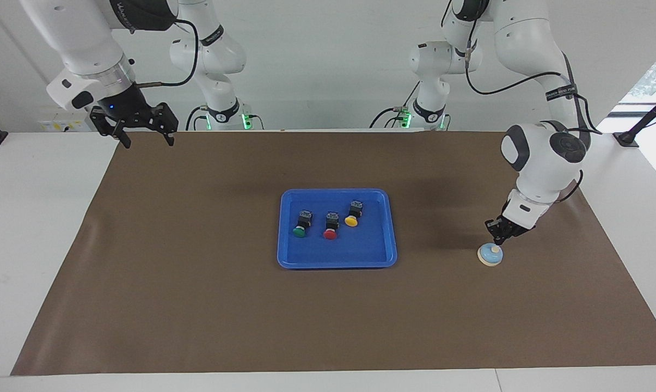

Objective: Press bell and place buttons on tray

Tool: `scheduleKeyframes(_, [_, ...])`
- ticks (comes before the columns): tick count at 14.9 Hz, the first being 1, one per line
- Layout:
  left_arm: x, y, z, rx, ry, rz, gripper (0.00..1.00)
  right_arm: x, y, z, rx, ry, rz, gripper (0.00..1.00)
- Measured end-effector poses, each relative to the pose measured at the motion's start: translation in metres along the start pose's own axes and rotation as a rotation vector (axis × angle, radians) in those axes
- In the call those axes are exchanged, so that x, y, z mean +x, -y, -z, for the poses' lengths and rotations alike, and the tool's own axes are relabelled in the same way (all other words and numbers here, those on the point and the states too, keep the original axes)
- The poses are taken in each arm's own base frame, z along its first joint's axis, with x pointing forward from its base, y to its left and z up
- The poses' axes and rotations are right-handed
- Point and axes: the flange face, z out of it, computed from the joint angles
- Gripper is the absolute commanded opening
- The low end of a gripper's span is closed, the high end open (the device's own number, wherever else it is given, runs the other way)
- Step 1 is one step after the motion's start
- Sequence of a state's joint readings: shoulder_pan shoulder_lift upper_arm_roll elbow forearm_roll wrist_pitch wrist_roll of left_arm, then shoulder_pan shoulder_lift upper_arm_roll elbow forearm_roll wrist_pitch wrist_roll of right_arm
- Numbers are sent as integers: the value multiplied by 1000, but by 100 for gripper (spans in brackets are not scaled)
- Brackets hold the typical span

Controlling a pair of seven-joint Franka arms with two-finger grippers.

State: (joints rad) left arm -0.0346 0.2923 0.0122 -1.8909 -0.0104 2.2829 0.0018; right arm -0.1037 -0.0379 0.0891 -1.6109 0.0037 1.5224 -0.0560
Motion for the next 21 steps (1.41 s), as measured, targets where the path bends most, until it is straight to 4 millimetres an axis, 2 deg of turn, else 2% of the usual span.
scheduleKeyframes(4, [1,1,-8,1,2,2,0,0,0,0,0,0,0,100])
scheduleKeyframes(7, [4,1,-23,2,-20,2,0,0,0,0,0,0,0,100])
scheduleKeyframes(11, [5,2,-20,2,-13,3,0,0,0,0,0,0,0,100])
scheduleKeyframes(12, [8,2,-13,2,9,4,0,0,0,0,0,0,0,100])
scheduleKeyframes(13, [13,3,4,2,35,4,0,0,0,0,0,0,0,100])
scheduleKeyframes(14, [19,2,31,1,55,4,23,0,0,0,0,0,0,100])
scheduleKeyframes(15, [21,2,64,0,62,3,51,0,0,0,0,0,0,100])
scheduleKeyframes(16, [19,2,96,-1,65,2,91,0,0,0,0,0,0,100])
scheduleKeyframes(17, [12,1,127,-2,61,2,100,0,0,0,0,0,0,100])
scheduleKeyframes(19, [-8,0,182,-4,45,-1,100,0,0,0,0,0,0,100])
scheduleKeyframes(21, [-31,-3,227,-6,40,-6,100,0,0,0,0,0,0,100])
